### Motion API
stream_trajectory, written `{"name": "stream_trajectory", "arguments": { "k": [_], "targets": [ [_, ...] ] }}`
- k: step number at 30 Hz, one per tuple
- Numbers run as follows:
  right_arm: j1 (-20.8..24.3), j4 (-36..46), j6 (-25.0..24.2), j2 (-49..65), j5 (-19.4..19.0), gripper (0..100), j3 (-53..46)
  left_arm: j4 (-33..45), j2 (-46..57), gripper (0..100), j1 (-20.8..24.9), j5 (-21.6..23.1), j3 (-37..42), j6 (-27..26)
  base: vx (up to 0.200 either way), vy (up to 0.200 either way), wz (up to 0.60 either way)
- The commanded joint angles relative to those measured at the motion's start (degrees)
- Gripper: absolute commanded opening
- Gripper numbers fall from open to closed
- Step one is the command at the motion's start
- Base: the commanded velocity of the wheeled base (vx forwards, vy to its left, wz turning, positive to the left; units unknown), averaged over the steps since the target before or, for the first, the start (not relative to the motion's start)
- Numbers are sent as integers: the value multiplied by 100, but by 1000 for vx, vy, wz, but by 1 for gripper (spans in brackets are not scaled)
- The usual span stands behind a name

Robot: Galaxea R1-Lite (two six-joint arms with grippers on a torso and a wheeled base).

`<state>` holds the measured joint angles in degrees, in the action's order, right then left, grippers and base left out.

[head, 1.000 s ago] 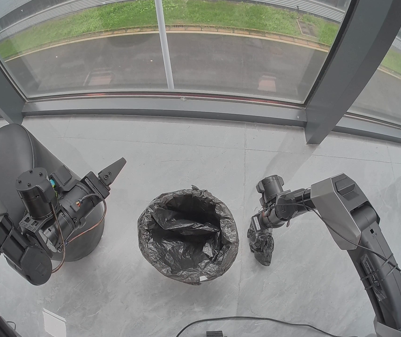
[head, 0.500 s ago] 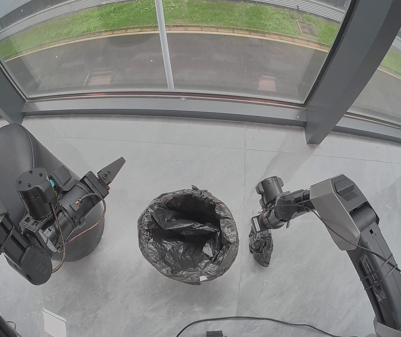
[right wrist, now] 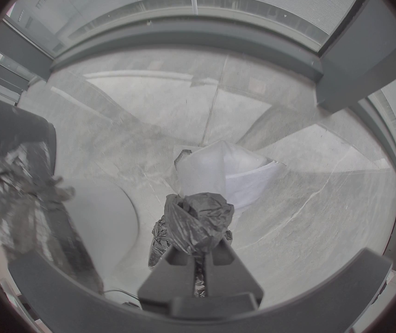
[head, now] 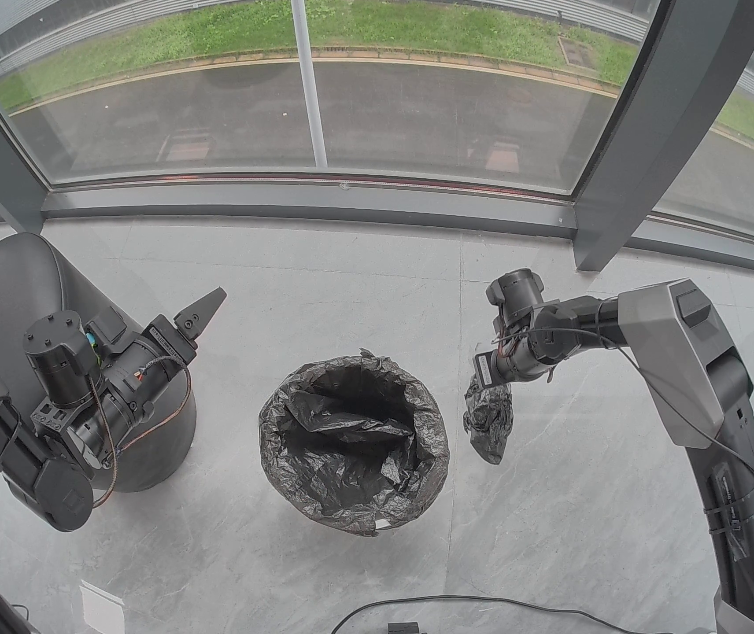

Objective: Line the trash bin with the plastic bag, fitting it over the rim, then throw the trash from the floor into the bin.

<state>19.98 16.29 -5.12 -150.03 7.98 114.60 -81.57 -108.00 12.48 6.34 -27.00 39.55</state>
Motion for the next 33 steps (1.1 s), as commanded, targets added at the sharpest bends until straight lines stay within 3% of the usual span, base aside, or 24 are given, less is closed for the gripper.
{"name": "stream_trajectory", "arguments": {
  "k": [1, 8, 19, 33],
  "targets": [
    [59, 24, -7, 598, 10, 0, -26, 0, 33, 100, -9, -1, 2, 9, 0, 0, 0],
    [146, 24, 2, 1336, 10, 0, -500, 0, 33, 100, -9, -1, 2, 9, 0, 0, 0],
    [1017, 24, 37, 2751, 19, 0, -1168, 0, 77, 100, -9, -1, 2, 9, 0, 0, 0],
    [2221, -29, -7, 3173, 186, 0, -1898, -8, 68, 100, -18, -1, 2, 9, 0, 0, 0]
  ]
}}
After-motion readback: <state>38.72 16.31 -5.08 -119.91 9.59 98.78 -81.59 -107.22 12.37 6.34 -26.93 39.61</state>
